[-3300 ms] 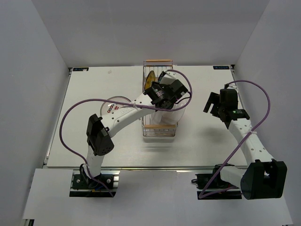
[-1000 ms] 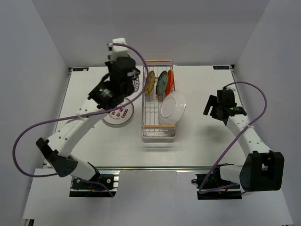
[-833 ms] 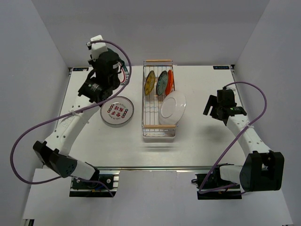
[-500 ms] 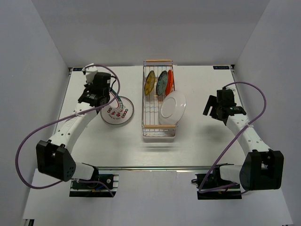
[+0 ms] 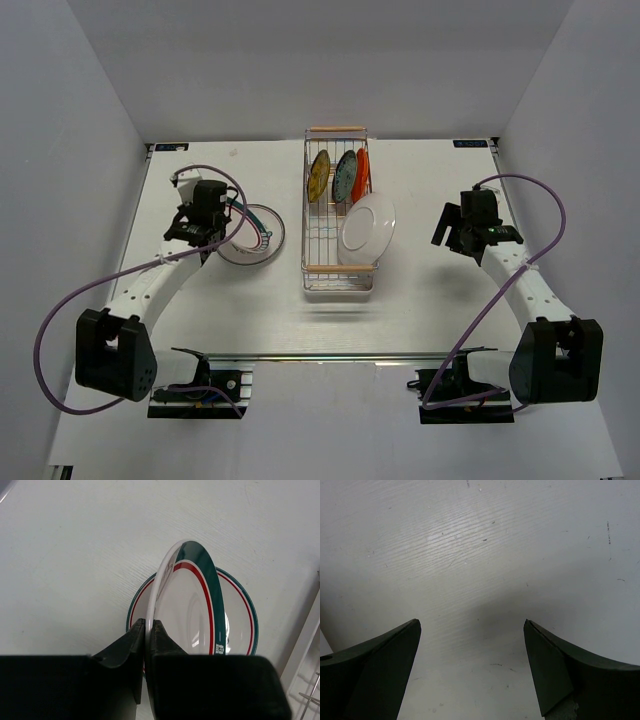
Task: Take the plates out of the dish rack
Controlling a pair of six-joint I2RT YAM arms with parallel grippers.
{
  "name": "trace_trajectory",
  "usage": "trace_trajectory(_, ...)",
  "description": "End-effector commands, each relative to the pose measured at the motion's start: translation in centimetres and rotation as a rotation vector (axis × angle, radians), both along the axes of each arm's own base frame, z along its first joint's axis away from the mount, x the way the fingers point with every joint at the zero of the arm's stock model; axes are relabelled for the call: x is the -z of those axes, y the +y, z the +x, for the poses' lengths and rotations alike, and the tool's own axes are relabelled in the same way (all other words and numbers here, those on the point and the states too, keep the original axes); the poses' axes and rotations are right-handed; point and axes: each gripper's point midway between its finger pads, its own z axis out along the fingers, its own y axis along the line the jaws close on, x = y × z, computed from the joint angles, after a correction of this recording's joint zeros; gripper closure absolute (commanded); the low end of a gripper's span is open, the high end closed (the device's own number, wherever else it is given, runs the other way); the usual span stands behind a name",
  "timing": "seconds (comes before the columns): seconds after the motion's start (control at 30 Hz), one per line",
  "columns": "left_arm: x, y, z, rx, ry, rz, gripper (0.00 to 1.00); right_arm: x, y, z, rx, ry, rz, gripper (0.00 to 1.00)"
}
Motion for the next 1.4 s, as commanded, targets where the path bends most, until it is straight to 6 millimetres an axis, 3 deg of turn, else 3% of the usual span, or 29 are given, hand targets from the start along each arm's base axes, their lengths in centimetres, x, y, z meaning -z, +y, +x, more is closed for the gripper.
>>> trace_trajectory(0.0,-2.1,-0.5,1.3,0.002,-0.127,-0.077,1.0,-1.6,0.0,1.0,0.015,-0.044,0.002,0.11)
trace_trajectory(0.37,1.7,-0.2,0.1,-0.066,-0.063,-0.117,1.0,-1.6,0.0,1.0,0.013,-0.045,0.003,0.11)
trace_trajectory(0.9,6.2,-0.1,-1.0,-0.093,0.104,-0.094,0.5,-1.3,-0.2,1.0,0.028,-0.044,-0.002,0.11)
trace_trajectory(1.0,6.5,-0.1,-1.1,-0.1,0.123,-0.097,0.41,-1.1,-0.4,1.1,0.037,-0.032,-0.005,0.11)
trace_trajectory(1.07,6.4,-0.1,-1.1,-0.105,0.128,-0.095,0.27,-1.0,-0.2,1.0,0.03,-0.019,-0.002,0.11)
trace_trajectory(1.2,6.9,0.0,-1.2,-0.111,0.147,-0.085,0.16,-0.9,-0.1,1.0,0.032,-0.021,0.005,0.11)
trace_trajectory(1.27,6.8,-0.1,-0.9,-0.107,0.147,-0.088,0.02,-1.1,0.0,1.0,0.027,-0.026,0.007,0.11)
trace_trajectory(1.37,5.8,-0.3,-0.3,-0.099,0.135,-0.086,0.02,-1.3,0.1,1.0,0.022,-0.035,0.011,0.11)
